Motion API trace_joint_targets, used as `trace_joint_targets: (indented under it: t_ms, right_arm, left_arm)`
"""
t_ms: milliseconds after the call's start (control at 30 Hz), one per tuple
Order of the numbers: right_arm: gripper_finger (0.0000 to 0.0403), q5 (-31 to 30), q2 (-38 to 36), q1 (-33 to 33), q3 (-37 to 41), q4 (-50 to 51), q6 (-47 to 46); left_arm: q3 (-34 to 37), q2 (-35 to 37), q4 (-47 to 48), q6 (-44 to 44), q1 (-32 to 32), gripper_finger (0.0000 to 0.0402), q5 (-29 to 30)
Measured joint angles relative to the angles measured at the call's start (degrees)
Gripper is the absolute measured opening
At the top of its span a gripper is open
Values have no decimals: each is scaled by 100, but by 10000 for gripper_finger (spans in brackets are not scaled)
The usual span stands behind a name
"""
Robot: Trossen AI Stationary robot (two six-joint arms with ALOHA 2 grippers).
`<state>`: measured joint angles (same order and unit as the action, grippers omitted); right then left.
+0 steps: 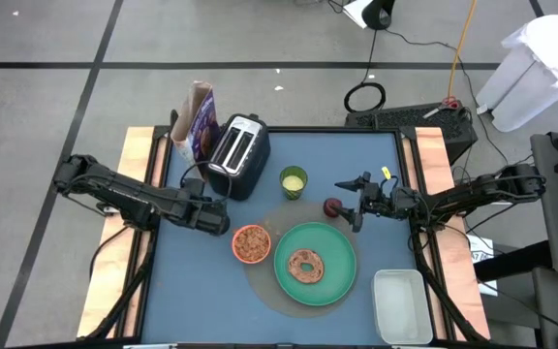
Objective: Arrange a breakfast setting
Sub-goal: Put the spoon beside the orange bowl
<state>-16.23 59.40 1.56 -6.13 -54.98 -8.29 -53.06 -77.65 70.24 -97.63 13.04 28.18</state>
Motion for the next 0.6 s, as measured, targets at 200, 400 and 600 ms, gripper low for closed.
trace_joint_targets:
  t_ms: [200, 400, 600]
  right_arm:
    - [357, 1, 0, 0, 0, 0, 0]
    - [357, 0, 0, 0, 0, 0, 0]
    - [357, 0, 2, 0, 0, 0, 0]
  left_arm:
    - [0, 2, -5, 2, 0, 92, 71]
    - [0, 2, -27, -22, 2, 92, 308]
    - [0, 2, -29, 2, 0, 92, 438]
